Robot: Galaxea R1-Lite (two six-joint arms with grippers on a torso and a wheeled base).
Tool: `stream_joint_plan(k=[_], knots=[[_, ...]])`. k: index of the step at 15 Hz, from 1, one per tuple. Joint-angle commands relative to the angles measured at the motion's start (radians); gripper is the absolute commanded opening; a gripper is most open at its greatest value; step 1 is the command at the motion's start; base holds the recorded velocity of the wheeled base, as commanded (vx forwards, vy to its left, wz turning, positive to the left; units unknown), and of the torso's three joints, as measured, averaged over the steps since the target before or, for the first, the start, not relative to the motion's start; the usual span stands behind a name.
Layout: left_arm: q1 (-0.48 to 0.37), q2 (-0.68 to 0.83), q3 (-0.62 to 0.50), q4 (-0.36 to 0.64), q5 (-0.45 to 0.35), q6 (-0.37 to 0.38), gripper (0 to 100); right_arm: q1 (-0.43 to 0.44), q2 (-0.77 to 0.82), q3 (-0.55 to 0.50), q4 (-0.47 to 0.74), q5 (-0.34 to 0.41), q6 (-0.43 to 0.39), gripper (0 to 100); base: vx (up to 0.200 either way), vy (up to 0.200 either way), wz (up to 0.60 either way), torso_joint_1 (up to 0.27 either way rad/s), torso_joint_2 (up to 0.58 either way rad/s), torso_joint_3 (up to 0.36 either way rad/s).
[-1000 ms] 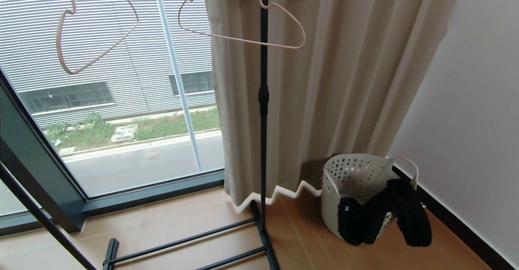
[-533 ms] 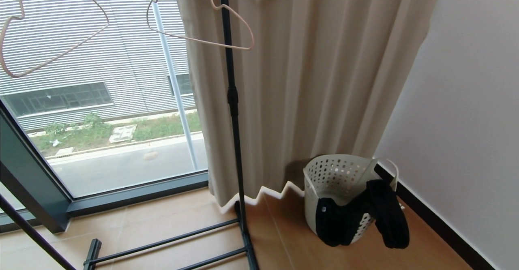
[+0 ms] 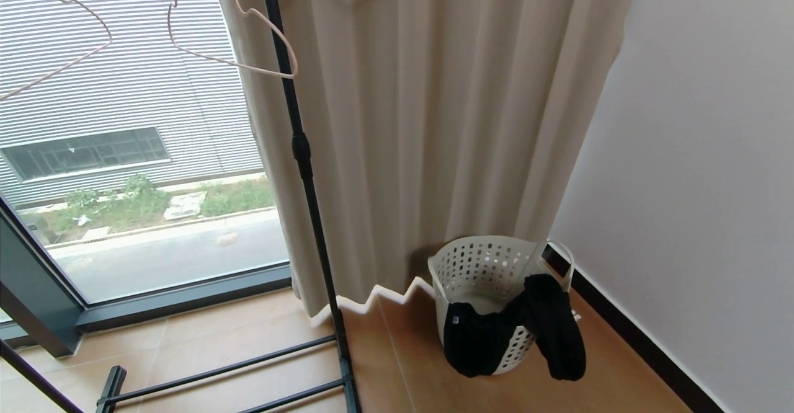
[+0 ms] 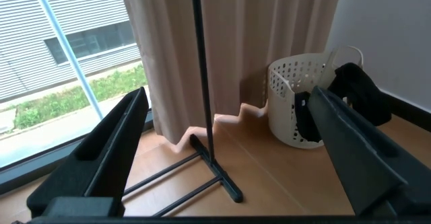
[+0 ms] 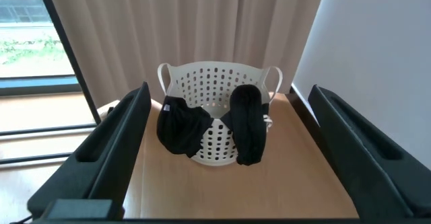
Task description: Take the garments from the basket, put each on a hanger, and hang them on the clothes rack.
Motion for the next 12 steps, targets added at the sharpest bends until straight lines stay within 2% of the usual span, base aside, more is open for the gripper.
stream_joint_plan(k=[1, 12], knots=[[0.000, 0.001, 0.000, 0.000, 0.002, 0.000, 100, 0.000, 0.000, 0.000, 0.000, 0.000, 0.000, 100, 0.000, 0.000, 0.00, 0.000, 0.00, 0.000], [0.000, 0.001, 0.000, 0.001, 0.002, 0.001, 100, 0.000, 0.000, 0.000, 0.000, 0.000, 0.000, 100, 0.000, 0.000, 0.00, 0.000, 0.00, 0.000]])
